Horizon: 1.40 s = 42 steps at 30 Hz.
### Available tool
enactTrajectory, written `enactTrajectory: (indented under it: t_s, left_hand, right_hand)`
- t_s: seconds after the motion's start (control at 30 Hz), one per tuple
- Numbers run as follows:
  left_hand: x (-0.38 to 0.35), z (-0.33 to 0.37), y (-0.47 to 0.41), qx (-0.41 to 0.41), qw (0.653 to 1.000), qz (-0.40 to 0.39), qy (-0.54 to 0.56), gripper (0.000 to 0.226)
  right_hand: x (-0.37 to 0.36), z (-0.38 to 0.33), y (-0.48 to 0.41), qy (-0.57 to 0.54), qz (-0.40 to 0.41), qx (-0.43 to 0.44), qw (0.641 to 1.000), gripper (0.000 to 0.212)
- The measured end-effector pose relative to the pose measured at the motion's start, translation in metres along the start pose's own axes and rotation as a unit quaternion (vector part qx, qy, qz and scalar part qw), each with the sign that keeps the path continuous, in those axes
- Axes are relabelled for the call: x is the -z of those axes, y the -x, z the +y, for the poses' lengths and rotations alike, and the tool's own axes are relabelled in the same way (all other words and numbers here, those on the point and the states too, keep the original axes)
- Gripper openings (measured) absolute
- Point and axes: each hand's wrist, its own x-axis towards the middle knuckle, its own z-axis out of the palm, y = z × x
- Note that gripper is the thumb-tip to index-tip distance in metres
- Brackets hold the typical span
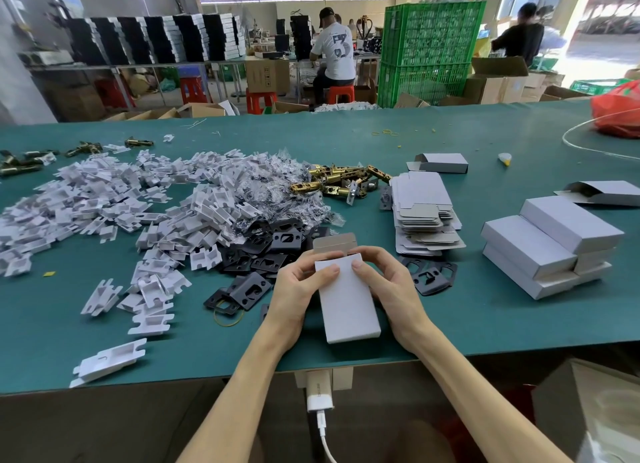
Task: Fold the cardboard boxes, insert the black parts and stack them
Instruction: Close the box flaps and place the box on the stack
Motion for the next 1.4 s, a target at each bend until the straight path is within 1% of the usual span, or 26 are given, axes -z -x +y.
enactTrajectory:
  t_s: [0.1,0.2,0.27,0.37,0.43,0.47,0.53,0.6,0.67,0.73,0.77,0.8,0.87,0.93,1.0,1.1,1.13,1.23,1.3,1.4]
  left_hand:
    - [0.001,0.001,0.0,0.002,1.0,-0.016,0.005,0.036]
    - [0.002,-0.001,0.0,-0.026,0.999,-0.038,0.006,0.036]
    - [0.003,-0.003,-0.001,-0.049,0.998,-0.033,0.003,0.041]
    - [0.005,-0.005,-0.003,-0.07,0.997,0.016,0.03,0.059]
    - [0.007,-0.008,-0.006,-0.085,0.993,0.062,0.045,0.064]
    - [0.008,-0.01,-0.007,-0.094,0.991,0.089,0.045,0.062]
    - [0.01,-0.014,-0.009,-0.111,0.983,0.138,0.039,0.049]
    - [0.012,-0.016,-0.011,-0.108,0.977,0.18,0.036,0.036]
    - [0.012,-0.017,-0.013,-0.097,0.975,0.2,0.032,0.028]
    - [0.011,-0.016,-0.012,-0.087,0.975,0.203,0.025,0.018]
    - [0.01,-0.015,-0.011,-0.083,0.976,0.202,0.024,0.016]
    - [0.008,-0.012,-0.01,-0.079,0.977,0.194,0.025,0.022]
    - [0.005,-0.01,-0.007,-0.078,0.985,0.149,0.025,0.039]
    - [0.003,-0.007,-0.005,-0.074,0.992,0.095,0.024,0.044]
    - [0.0,-0.004,-0.004,-0.05,0.996,0.061,0.044,0.049]
    - [-0.002,-0.001,-0.003,-0.023,0.994,0.067,0.079,0.06]
    - [0.0,-0.002,-0.004,-0.021,0.994,0.073,0.074,0.059]
    - [0.002,-0.005,-0.003,-0.013,0.996,0.063,0.06,0.042]
    - [0.003,-0.005,-0.003,-0.009,0.997,0.058,0.04,0.04]
    - [0.001,-0.005,-0.001,-0.013,0.999,0.043,0.027,0.045]
  right_hand:
    - [0.0,0.001,0.0,0.0,0.01,-0.003,1.0,0.011]
    - [-0.001,0.002,-0.001,0.014,0.012,0.007,1.0,0.012]
    - [-0.002,0.001,-0.003,0.019,0.006,0.012,1.0,0.023]
    - [-0.005,0.001,-0.004,0.023,-0.003,-0.023,0.999,0.05]
    - [-0.007,0.002,-0.004,0.063,-0.035,-0.028,0.997,0.054]
    - [-0.008,0.003,-0.004,0.088,-0.056,-0.025,0.994,0.054]
    - [-0.01,0.005,-0.005,0.13,-0.086,-0.016,0.988,0.052]
    - [-0.009,0.006,-0.006,0.112,-0.095,-0.012,0.989,0.048]
    - [-0.007,0.007,-0.007,0.066,-0.075,-0.018,0.995,0.043]
    - [-0.003,0.008,-0.007,0.036,-0.024,-0.022,0.999,0.038]
    - [-0.001,0.01,-0.007,0.01,0.01,-0.026,1.0,0.038]
    - [0.002,0.01,-0.008,-0.029,0.046,-0.034,0.998,0.042]
    - [0.005,0.009,-0.01,-0.111,0.108,-0.053,0.987,0.051]
    - [0.006,0.008,-0.011,-0.149,0.137,-0.058,0.978,0.049]
    - [0.005,0.009,-0.011,-0.146,0.144,-0.049,0.978,0.043]
    - [0.004,0.01,-0.01,-0.115,0.131,-0.038,0.984,0.034]
    - [0.004,0.01,-0.01,-0.11,0.128,-0.036,0.985,0.033]
    - [0.004,0.01,-0.009,-0.112,0.128,-0.03,0.985,0.039]
    - [0.005,0.01,-0.009,-0.112,0.122,-0.022,0.986,0.038]
    - [0.005,0.011,-0.01,-0.097,0.119,-0.014,0.988,0.034]
